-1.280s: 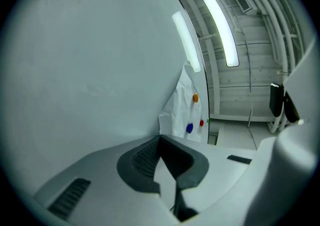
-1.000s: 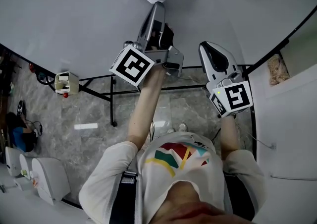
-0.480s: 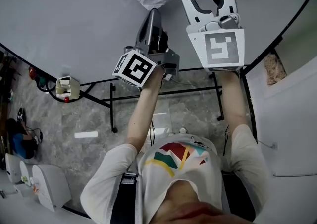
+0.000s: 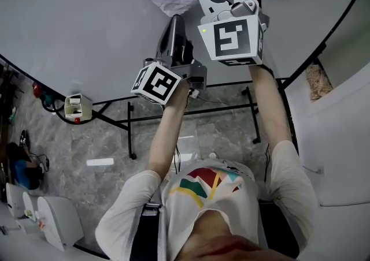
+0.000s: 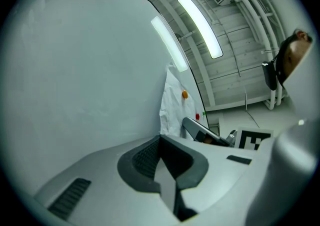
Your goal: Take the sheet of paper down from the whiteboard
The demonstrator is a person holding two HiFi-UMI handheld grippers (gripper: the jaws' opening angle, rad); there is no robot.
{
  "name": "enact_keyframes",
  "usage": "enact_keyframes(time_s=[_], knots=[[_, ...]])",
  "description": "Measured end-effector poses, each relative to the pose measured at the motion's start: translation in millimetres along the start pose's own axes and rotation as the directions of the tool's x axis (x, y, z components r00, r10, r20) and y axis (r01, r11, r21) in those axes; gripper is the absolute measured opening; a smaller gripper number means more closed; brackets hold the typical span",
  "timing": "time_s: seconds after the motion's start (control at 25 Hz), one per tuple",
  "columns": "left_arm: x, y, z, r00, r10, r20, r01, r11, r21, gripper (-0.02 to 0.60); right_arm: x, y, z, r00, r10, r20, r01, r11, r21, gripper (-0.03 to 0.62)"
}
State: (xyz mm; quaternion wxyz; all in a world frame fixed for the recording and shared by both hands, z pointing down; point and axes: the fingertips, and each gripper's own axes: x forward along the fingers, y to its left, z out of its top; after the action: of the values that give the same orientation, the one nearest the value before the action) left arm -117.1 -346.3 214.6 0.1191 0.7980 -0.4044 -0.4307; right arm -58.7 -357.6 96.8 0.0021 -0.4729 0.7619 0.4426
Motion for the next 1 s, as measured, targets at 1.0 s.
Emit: enact_keyframes(time_s=[1.0], knots=[[1,12,-4,0.998,0.048,0.042,-0.049,0.999,0.022,0.043,-69,-18,-94,0.996,-0.008,-0.087,0.027,0.975,0.219,0.190]])
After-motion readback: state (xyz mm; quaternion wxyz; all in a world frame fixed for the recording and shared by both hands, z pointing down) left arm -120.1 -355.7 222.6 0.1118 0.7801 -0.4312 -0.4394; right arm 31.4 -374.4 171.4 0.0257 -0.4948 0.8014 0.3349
